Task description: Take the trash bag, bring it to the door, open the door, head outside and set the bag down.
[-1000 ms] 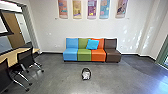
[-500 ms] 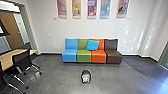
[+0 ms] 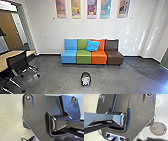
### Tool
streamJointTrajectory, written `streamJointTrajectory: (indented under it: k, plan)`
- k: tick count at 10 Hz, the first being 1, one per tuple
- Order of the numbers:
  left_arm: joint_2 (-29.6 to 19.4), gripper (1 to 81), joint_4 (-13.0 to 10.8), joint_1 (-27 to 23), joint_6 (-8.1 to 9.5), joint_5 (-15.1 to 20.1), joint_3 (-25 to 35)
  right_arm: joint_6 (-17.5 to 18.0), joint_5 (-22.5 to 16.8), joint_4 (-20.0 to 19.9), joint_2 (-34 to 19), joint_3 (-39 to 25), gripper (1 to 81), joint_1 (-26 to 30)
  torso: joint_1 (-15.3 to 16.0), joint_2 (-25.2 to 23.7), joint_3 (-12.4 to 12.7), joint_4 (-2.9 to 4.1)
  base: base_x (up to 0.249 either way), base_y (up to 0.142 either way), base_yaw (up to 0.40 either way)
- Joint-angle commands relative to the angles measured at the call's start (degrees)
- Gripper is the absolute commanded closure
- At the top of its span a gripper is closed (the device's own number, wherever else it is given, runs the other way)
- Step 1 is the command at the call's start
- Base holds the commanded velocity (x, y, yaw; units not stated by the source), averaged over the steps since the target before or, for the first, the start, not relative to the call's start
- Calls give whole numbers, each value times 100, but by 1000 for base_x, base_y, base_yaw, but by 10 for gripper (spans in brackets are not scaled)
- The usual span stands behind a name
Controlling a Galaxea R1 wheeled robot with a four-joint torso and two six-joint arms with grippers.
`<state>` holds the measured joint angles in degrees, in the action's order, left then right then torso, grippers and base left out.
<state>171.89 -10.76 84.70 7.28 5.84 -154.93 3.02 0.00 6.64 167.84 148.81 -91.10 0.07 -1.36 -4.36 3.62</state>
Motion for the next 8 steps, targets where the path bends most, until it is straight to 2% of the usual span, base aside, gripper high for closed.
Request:
streamJointTrajectory:
  k: [1, 8]
  plan:
    - [-22, 10, -5, -256, -42, 330, 6, -12, -334, 12, -37, -20, 10, 201, 0, 0, 0, 0, 171, 0, 0]
    - [-14, 10, 4, -248, -42, 331, 6, -12, -308, -5, -55, -20, 10, 193, 0, 0, 0, 0, 171, 0, 0]
